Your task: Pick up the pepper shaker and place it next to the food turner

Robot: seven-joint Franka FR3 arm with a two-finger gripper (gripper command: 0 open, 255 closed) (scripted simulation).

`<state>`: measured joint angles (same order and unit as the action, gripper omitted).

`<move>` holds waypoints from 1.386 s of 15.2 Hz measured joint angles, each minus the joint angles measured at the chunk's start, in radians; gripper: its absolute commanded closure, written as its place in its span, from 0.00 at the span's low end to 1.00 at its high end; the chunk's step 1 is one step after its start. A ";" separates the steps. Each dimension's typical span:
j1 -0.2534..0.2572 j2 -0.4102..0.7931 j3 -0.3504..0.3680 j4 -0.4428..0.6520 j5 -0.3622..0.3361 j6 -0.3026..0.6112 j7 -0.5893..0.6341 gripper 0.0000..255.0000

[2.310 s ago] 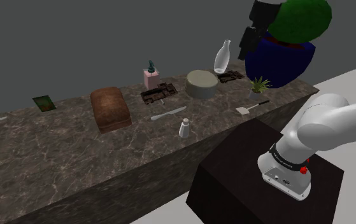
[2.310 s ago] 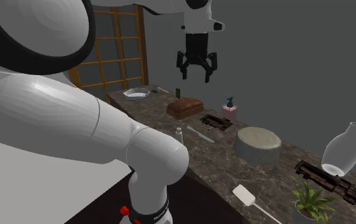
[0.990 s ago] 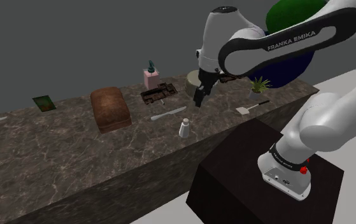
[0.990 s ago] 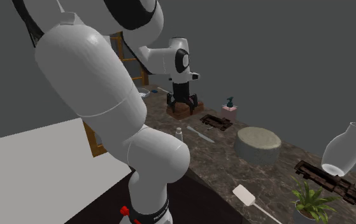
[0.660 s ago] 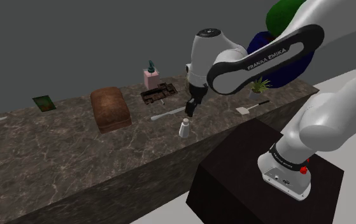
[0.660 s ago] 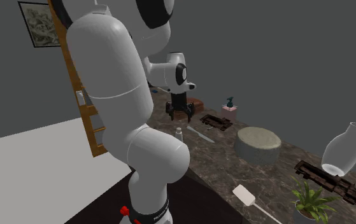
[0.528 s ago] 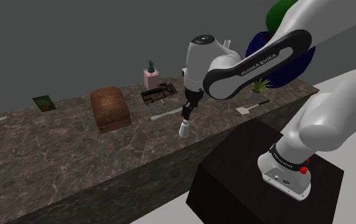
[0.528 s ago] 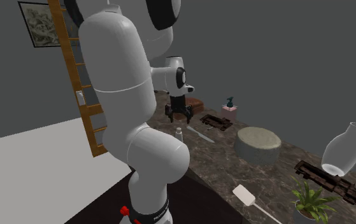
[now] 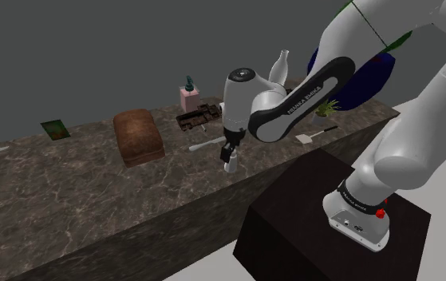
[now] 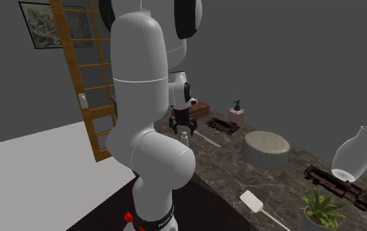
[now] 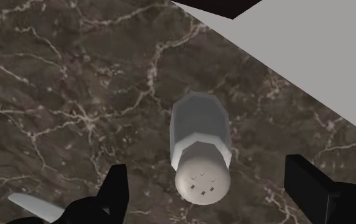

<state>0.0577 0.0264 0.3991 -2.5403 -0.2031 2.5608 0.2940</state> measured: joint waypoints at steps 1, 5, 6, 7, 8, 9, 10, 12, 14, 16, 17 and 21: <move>-0.001 0.012 -0.002 -0.005 -0.014 0.016 0.010 0.00; -0.002 0.047 -0.009 -0.005 -0.050 0.045 0.037 0.00; -0.002 0.049 -0.010 -0.004 -0.052 0.046 0.038 0.00; -0.002 0.050 -0.010 -0.003 -0.053 0.046 0.038 0.00; -0.002 0.050 -0.010 -0.003 -0.054 0.047 0.039 0.00; -0.002 0.051 -0.010 -0.003 -0.054 0.047 0.039 0.00; -0.002 0.051 -0.010 -0.003 -0.054 0.047 0.039 1.00; -0.002 0.051 -0.010 -0.003 -0.054 0.047 0.039 1.00; -0.002 0.051 -0.010 -0.003 -0.054 0.047 0.039 1.00; -0.002 0.051 -0.010 -0.003 -0.054 0.047 0.039 1.00; -0.002 0.051 -0.010 -0.003 -0.054 0.047 0.039 1.00; -0.002 0.045 -0.009 -0.003 -0.047 0.042 0.033 1.00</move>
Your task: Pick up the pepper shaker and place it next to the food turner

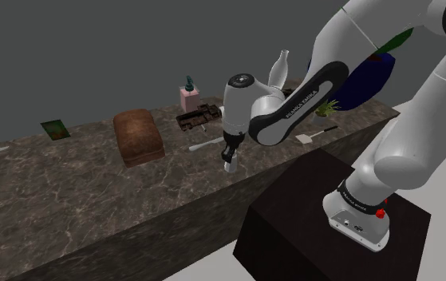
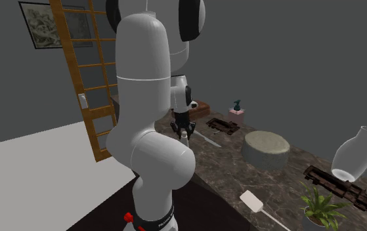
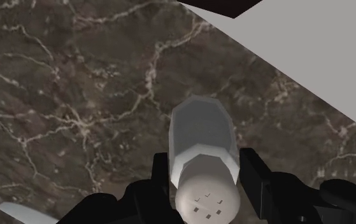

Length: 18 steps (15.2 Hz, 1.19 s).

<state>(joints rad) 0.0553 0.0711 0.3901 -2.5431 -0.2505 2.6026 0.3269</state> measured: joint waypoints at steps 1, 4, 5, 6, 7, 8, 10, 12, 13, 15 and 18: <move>-0.001 -0.012 0.002 0.000 0.013 -0.010 -0.011 1.00; 0.000 -0.052 0.010 0.005 0.054 -0.049 -0.041 1.00; 0.001 -0.065 0.011 0.005 0.066 -0.059 -0.050 1.00; 0.002 -0.083 0.012 0.006 0.083 -0.076 -0.064 1.00; 0.003 -0.094 0.014 0.007 0.093 -0.087 -0.071 1.00; 0.003 -0.106 0.013 0.011 0.104 -0.102 -0.082 1.00; 0.005 -0.133 0.011 0.016 0.127 -0.130 -0.102 1.00; 0.007 -0.157 0.010 0.024 0.145 -0.158 -0.118 1.00; 0.009 -0.172 0.009 0.024 0.156 -0.173 -0.126 1.00; 0.012 -0.192 0.007 0.037 0.171 -0.204 -0.139 1.00; 0.018 -0.227 0.004 0.047 0.192 -0.245 -0.155 1.00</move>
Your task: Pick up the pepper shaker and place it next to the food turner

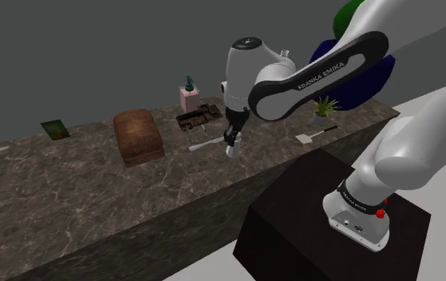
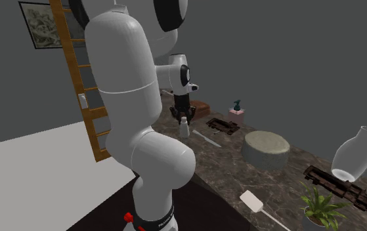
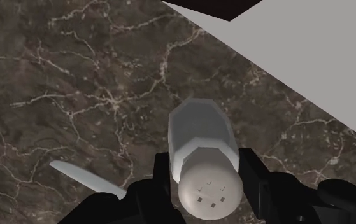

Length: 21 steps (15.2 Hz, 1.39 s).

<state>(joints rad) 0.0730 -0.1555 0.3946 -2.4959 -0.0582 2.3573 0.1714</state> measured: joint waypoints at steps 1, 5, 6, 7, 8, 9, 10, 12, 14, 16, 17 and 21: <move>0.001 -0.011 -0.002 0.005 0.006 -0.015 -0.007 1.00; 0.006 -0.045 -0.008 0.031 0.024 -0.072 -0.024 1.00; 0.007 -0.057 -0.010 0.035 0.030 -0.088 -0.030 1.00; 0.008 -0.065 -0.012 0.041 0.034 -0.101 -0.033 1.00; 0.008 -0.072 -0.014 0.048 0.037 -0.114 -0.039 1.00; 0.009 -0.079 -0.016 0.058 0.040 -0.131 -0.042 1.00; 0.011 -0.093 -0.018 0.060 0.046 -0.145 -0.047 1.00; 0.012 -0.103 -0.021 0.076 0.049 -0.171 -0.052 1.00; 0.011 -0.115 -0.026 0.096 0.053 -0.202 -0.060 1.00; 0.014 -0.127 -0.027 0.108 0.058 -0.226 -0.063 1.00; 0.012 -0.144 -0.036 0.098 0.062 -0.233 -0.077 1.00; -0.008 -0.219 -0.097 0.030 0.067 -0.234 -0.164 1.00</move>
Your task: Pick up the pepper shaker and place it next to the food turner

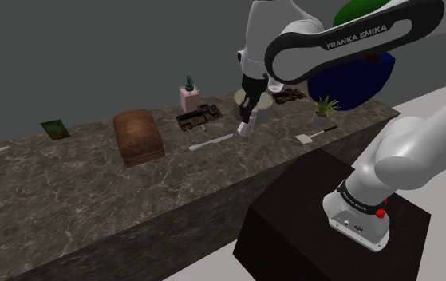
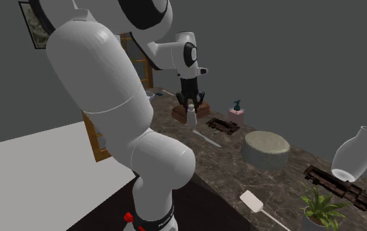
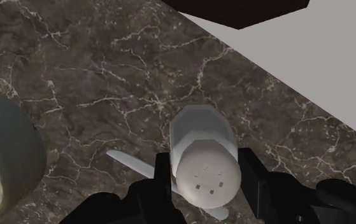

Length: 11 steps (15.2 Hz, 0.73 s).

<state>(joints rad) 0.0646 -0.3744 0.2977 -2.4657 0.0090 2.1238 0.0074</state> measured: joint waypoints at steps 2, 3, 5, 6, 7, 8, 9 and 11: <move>-0.014 -0.039 -0.038 -0.044 -0.003 0.007 -0.052 1.00; -0.025 -0.058 -0.061 -0.069 -0.008 0.016 -0.082 1.00; -0.043 -0.084 -0.099 -0.091 -0.019 0.013 -0.132 1.00; -0.054 -0.109 -0.124 -0.105 -0.026 0.005 -0.164 1.00; -0.065 -0.116 -0.143 -0.115 -0.034 0.009 -0.188 1.00; -0.075 -0.126 -0.161 -0.126 -0.041 0.011 -0.211 1.00; -0.086 -0.143 -0.181 -0.140 -0.049 0.009 -0.236 1.00; -0.112 -0.162 -0.225 -0.164 -0.070 0.018 -0.290 1.00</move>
<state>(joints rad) -0.0470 -0.5366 0.0731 -2.6296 -0.0608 2.1419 -0.2829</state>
